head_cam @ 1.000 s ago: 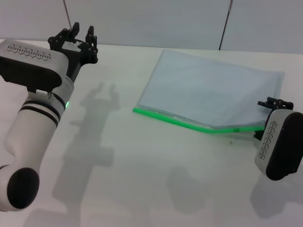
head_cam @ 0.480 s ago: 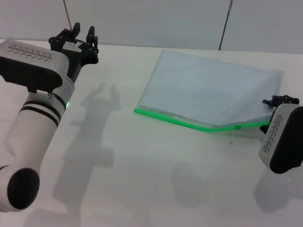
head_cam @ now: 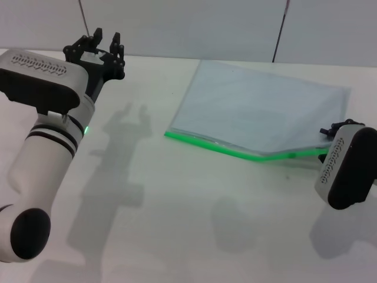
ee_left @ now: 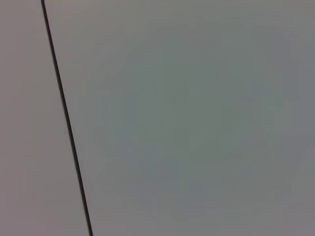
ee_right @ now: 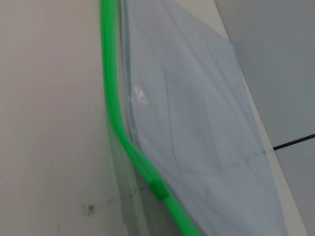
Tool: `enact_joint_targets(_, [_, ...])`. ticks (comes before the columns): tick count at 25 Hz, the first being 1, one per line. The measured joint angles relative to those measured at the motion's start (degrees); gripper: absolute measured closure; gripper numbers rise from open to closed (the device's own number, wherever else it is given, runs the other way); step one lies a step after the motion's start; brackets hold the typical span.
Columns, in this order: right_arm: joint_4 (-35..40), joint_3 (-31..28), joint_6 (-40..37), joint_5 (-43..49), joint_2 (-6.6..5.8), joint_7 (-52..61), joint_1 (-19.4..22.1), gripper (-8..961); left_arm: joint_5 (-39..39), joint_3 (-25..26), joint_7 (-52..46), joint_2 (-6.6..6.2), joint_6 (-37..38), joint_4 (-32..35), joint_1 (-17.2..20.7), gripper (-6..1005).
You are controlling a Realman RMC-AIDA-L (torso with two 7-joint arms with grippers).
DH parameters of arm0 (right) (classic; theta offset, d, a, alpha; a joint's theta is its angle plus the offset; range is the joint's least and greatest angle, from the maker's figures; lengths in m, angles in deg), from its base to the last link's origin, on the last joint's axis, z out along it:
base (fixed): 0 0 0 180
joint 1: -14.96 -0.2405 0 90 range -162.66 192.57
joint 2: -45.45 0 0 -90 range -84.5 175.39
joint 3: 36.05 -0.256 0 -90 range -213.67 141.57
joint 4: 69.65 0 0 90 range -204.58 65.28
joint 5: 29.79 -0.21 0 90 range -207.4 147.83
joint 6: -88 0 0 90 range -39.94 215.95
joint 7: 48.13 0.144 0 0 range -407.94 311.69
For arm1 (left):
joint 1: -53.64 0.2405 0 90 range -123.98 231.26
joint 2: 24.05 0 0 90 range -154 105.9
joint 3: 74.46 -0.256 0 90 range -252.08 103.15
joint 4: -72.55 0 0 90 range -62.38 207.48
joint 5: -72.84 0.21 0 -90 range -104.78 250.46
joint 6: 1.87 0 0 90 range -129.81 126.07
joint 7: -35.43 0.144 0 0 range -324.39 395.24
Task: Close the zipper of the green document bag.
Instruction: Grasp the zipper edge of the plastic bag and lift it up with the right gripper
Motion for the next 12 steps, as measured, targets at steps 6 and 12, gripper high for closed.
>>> enact_joint_targets(6, [-0.6, 0.0, -0.3, 0.0, 0.0, 2.7, -0.6, 719, 0.0, 0.1, -0.1, 0.0, -2.0, -0.3, -0.2, 678])
enact_joint_targets(12, [4.9, -0.2, -0.4, 0.0, -0.05, 3.5, 2.1, 777, 0.0, 0.5, 0.0, -0.31, -5.0, -2.3, 0.0, 678])
